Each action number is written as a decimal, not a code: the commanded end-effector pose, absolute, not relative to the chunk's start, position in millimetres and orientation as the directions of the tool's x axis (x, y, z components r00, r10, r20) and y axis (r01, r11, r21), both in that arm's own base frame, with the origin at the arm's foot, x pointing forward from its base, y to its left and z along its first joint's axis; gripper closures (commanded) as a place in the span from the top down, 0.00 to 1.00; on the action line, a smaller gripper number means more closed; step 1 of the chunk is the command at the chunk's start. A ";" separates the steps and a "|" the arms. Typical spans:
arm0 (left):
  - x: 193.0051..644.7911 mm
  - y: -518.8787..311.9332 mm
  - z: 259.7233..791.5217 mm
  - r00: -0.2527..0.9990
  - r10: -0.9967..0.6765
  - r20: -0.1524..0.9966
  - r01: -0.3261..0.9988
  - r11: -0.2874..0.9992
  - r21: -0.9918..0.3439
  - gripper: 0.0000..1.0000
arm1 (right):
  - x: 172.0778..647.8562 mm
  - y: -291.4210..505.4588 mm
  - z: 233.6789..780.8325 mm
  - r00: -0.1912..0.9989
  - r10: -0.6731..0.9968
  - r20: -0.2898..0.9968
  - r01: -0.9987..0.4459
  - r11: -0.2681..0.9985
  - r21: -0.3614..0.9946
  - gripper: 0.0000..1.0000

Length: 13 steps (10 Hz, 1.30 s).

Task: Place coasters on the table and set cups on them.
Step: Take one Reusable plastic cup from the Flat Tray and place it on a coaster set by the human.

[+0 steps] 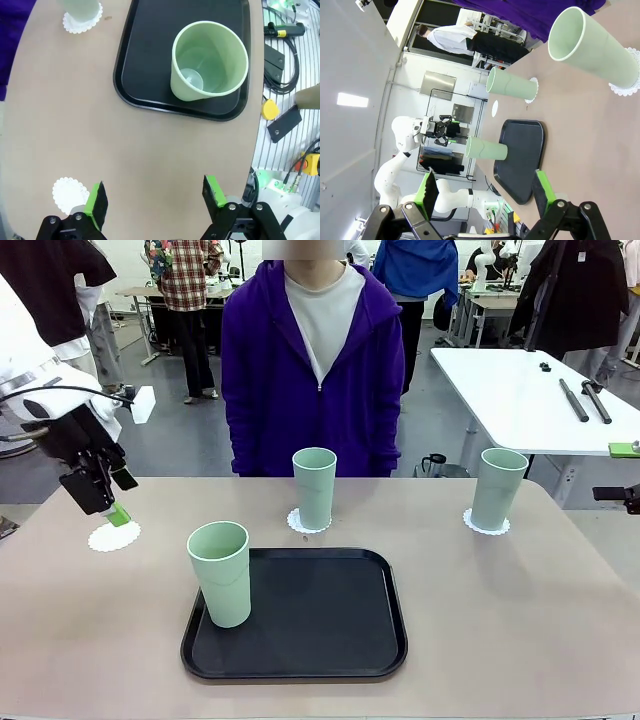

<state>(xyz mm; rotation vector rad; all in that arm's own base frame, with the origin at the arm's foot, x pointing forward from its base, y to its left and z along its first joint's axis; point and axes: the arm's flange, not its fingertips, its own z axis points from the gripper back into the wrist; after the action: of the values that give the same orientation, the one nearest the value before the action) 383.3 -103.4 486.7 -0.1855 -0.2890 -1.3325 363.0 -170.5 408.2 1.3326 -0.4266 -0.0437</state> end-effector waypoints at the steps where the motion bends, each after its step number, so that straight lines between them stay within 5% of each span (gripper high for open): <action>1: 383.3 -102.5 492.2 0.211 -0.930 0.300 0.973 0.229 0.027 1.00 | 363.8 -169.2 408.3 0.918 -0.281 0.279 -0.211 0.249 0.945 1.00; 2: 383.3 -103.4 486.7 0.208 -0.927 0.311 0.973 0.229 0.032 1.00 | 363.8 -169.2 408.3 0.918 -0.281 0.279 -0.211 0.249 0.945 1.00; 3: 386.3 -86.5 467.8 0.021 -0.829 0.559 0.996 0.064 0.057 1.00 | 363.8 -169.2 408.3 0.918 -0.281 0.279 -0.211 0.249 0.945 1.00; 4: 392.6 -72.8 445.1 -0.013 -0.683 0.731 0.998 0.041 0.056 1.00 | 363.8 -169.2 408.3 0.918 -0.281 0.279 -0.211 0.249 0.945 1.00; 6: 397.5 -48.1 414.1 -0.012 -0.476 0.879 1.000 0.019 0.024 1.00 | 363.8 -169.2 408.3 0.918 -0.281 0.279 -0.211 0.249 0.945 1.00; 11: 400.1 -54.7 341.0 0.166 -0.345 0.924 0.986 0.069 -0.152 1.00 | 363.8 -169.2 408.3 0.918 -0.281 0.279 -0.211 0.249 0.945 1.00; 13: 403.9 -56.5 326.8 0.112 -0.325 0.939 0.992 -0.024 -0.127 1.00 | 363.8 -169.2 408.3 0.918 -0.281 0.279 -0.211 0.249 0.945 1.00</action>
<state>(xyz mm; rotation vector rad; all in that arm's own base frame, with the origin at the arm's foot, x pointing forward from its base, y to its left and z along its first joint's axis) 395.4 -60.3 323.4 -1.0370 -0.8255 -1.2102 362.8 -170.8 408.2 1.3314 -0.4271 -0.0447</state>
